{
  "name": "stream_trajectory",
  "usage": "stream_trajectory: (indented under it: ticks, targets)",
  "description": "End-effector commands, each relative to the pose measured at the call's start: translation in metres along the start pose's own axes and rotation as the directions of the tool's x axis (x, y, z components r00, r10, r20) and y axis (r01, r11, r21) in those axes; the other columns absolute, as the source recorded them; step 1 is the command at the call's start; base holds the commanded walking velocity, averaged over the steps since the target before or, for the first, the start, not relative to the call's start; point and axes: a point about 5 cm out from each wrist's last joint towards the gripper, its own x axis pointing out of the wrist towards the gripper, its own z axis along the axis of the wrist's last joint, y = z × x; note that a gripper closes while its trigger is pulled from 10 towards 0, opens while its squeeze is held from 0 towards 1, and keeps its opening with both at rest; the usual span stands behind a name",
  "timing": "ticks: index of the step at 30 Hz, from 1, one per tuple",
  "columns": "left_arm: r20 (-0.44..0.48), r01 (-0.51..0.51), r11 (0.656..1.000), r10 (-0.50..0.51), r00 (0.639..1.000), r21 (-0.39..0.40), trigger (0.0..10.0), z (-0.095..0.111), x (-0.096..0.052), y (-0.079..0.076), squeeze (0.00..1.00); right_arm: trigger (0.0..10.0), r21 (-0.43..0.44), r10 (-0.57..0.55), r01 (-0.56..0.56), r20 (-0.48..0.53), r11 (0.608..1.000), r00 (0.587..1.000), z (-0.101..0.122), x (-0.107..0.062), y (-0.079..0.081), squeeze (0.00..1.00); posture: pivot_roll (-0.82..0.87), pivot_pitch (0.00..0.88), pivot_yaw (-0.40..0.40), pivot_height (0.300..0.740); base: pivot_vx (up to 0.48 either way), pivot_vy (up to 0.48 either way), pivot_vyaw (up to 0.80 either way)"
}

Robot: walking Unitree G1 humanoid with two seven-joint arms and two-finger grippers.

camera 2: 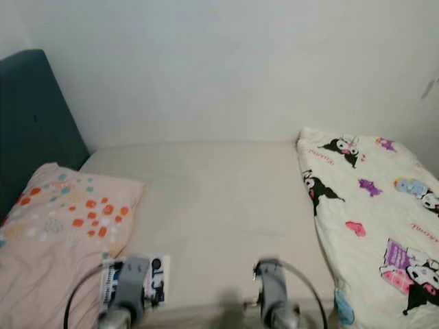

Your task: Clean up the room

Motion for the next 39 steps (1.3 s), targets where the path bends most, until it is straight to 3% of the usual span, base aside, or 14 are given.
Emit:
stream_trajectory:
  ticks: [1,9,13,39]
  targets:
    - [-0.028,-0.01,1.0,0.01,1.0,-0.011,10.0,-0.01,-0.006,0.005,0.0,10.0,0.018,-0.021,0.02,0.009,1.0,1.0,-0.005,-0.003,-0.002,0.0,0.01,0.143,-0.041,0.74,0.0,0.0,0.0]
    - [-0.008,-0.004,1.0,0.004,1.0,-0.002,10.0,-0.017,-0.016,0.0,0.0,10.0,-0.09,-0.02,0.026,0.073,0.996,0.997,-0.004,-0.006,0.009,0.0,0.0,0.138,-0.04,0.74,0.0,0.0,0.0]
    - [-0.022,0.01,1.0,-0.011,1.0,-0.027,10.0,-0.019,-0.017,-0.002,0.0,10.0,-0.073,-0.018,0.023,0.071,0.997,0.997,-0.004,-0.006,0.011,0.0,0.0,0.117,-0.039,0.74,0.0,0.0,0.0]
    - [-0.049,0.015,1.0,-0.015,0.999,-0.002,10.0,-0.02,-0.018,-0.008,0.0,10.0,-0.101,0.039,-0.038,0.007,0.994,0.999,-0.013,-0.006,0.016,0.0,0.0,0.078,-0.047,0.74,0.0,0.0,0.0]
